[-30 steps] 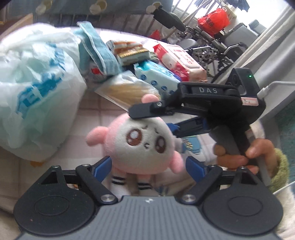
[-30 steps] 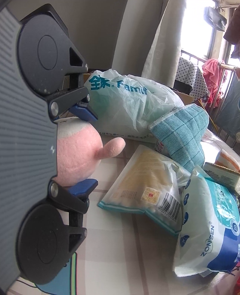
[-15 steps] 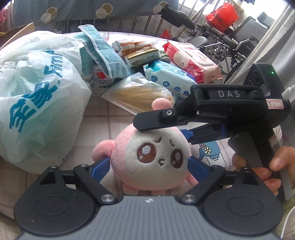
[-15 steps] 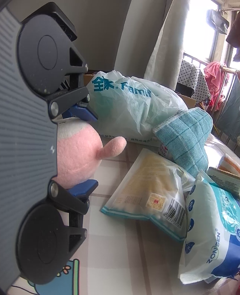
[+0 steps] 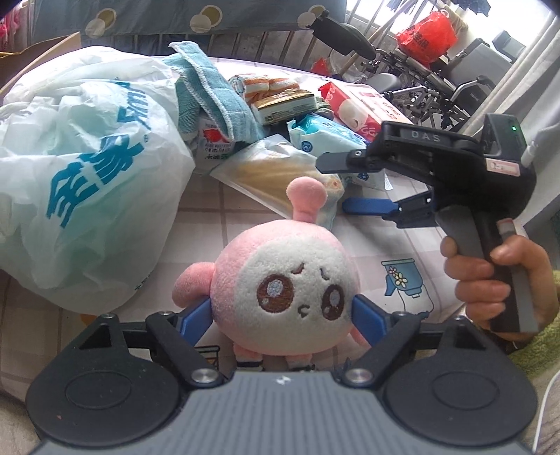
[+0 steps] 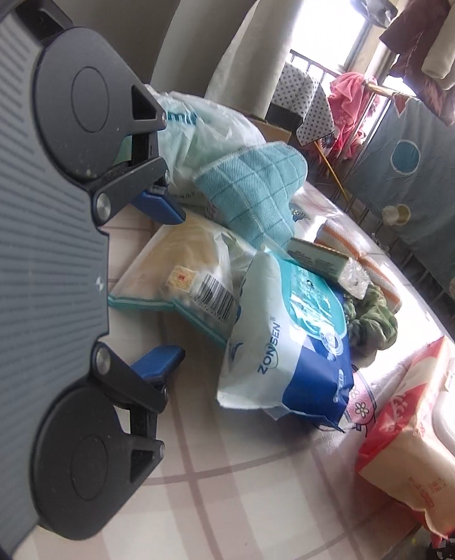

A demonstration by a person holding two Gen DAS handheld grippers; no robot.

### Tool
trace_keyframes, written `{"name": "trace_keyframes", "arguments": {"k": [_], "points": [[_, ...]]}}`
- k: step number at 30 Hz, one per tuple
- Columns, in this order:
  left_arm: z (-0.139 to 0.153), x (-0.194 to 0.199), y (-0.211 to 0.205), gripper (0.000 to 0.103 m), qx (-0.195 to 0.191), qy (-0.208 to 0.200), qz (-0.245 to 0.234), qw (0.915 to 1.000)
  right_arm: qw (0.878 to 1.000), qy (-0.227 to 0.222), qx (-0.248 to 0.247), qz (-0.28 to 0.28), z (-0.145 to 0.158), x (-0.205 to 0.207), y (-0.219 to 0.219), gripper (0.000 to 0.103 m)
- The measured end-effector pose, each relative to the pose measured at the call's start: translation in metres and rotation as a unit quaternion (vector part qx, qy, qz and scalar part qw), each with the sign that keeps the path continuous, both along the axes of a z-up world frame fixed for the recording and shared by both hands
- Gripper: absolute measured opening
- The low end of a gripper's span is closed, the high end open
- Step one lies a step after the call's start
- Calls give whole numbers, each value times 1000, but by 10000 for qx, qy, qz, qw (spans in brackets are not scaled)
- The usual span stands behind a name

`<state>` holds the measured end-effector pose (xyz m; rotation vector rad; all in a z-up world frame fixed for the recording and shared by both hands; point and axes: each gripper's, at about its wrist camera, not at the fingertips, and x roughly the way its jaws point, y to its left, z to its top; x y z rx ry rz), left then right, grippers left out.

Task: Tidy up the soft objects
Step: 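Move right gripper to the clear bag of yellow sticks while left gripper holds bunny, then close right gripper on the clear bag and lift it while left gripper holds bunny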

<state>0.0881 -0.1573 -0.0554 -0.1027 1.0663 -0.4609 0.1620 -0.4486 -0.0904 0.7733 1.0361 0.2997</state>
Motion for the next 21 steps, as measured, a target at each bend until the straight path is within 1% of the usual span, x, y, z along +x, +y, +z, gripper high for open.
{"name": "trace_keyframes", "arguments": {"k": [2,3,4,5,6,9,14,17,19,20,21], "points": [[0,-1,1,86,24,-18,38,10000,9999,-70,-91,64,-1,6,9,76],[1,-1,2,86,37,-28,53,10000,9997,-106,-180,99,-1,8,14,72],[1,-2,3,86,45,-35,73,10000,9994,-148,-284,129,0,8,18,55],[1,-2,3,86,54,-43,89,9999,9989,-139,-405,175,0,9,22,44],[1,-2,4,85,61,-49,97,9999,9985,-107,-485,211,-2,9,25,38],[1,-3,4,85,72,-58,90,9999,9993,-96,-348,129,-4,2,21,29],[1,-3,3,85,94,-67,97,9999,9997,-97,-205,-119,3,-23,3,26],[1,-3,3,85,91,-71,110,9999,9994,-50,-190,-288,8,-49,-12,26],[1,-2,3,85,85,-67,115,9999,9993,33,-226,-307,9,-66,-21,28],[1,-2,3,85,85,-62,114,9999,9993,84,-259,-257,9,-73,-23,28],[1,-2,3,85,86,-62,111,9999,9991,121,-347,-193,11,-79,-25,31]]}}
